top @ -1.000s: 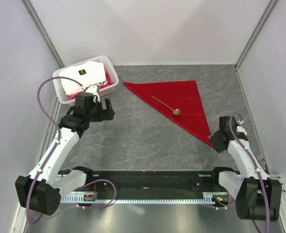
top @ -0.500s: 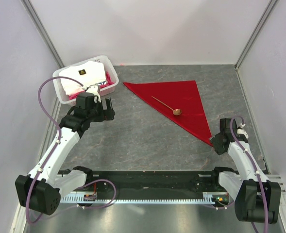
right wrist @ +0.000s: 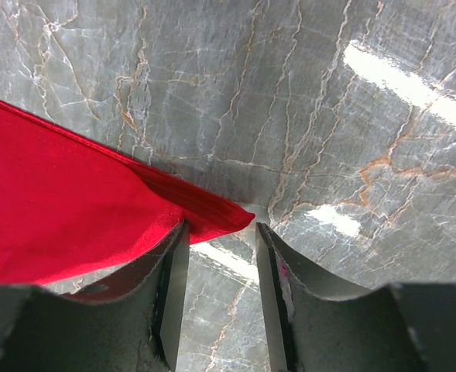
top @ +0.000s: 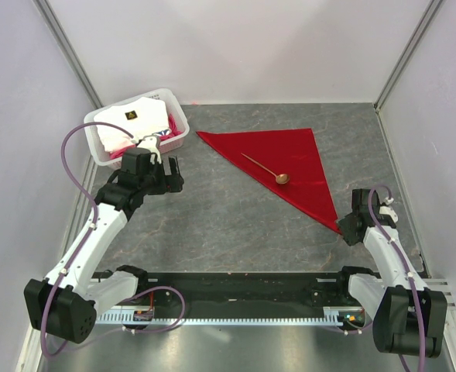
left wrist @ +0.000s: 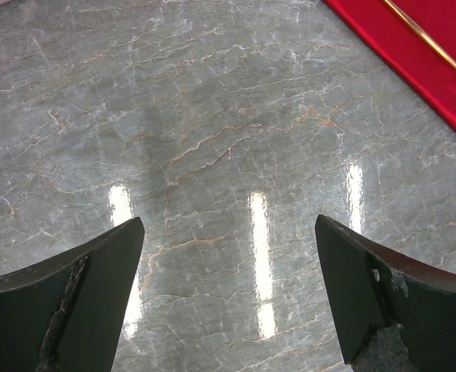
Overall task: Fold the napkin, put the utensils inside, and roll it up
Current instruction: Fold the napkin
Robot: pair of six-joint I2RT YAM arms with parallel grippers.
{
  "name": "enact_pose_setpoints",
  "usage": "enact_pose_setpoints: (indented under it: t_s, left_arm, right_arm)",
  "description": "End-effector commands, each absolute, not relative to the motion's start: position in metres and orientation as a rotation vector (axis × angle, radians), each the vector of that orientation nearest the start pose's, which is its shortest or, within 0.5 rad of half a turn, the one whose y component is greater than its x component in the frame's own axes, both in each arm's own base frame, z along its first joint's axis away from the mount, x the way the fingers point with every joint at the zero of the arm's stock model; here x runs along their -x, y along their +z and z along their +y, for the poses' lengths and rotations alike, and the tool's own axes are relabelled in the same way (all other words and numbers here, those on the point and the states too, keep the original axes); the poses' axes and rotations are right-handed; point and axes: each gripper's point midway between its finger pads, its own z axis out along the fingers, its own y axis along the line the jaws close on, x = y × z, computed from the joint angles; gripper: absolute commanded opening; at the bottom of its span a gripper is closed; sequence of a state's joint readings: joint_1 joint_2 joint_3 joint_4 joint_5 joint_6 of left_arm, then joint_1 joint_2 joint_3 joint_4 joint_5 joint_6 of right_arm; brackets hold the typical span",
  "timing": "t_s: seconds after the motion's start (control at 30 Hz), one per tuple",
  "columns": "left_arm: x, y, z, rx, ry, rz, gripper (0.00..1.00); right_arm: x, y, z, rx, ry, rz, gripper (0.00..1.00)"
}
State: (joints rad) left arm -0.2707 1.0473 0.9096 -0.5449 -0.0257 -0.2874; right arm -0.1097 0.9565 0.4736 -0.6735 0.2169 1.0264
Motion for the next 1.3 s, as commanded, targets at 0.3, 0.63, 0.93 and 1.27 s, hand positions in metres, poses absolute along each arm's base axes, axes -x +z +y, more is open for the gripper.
enact_pose_setpoints:
  t_s: [0.3,0.63,0.93,1.27]
  left_arm:
    - [-0.300,0.190,-0.091,0.005,-0.256,2.237,1.00]
    - [-0.300,0.191,-0.090,0.007,-0.246,2.235,1.00]
    - [-0.299,0.190,-0.090,0.007,-0.244,2.234,1.00]
    - [-0.299,0.191,-0.089,0.007,-0.243,2.231,1.00]
  right_arm:
    - [-0.205,0.044,-0.013,-1.562,0.157,2.110,0.58]
    - [-0.202,0.036,-0.019,-1.573,0.095,2.113,0.58]
    - [-0.200,0.026,-0.023,-1.596,0.057,2.105,0.59]
    - [-0.192,0.016,-0.027,-1.625,0.024,2.097,0.55]
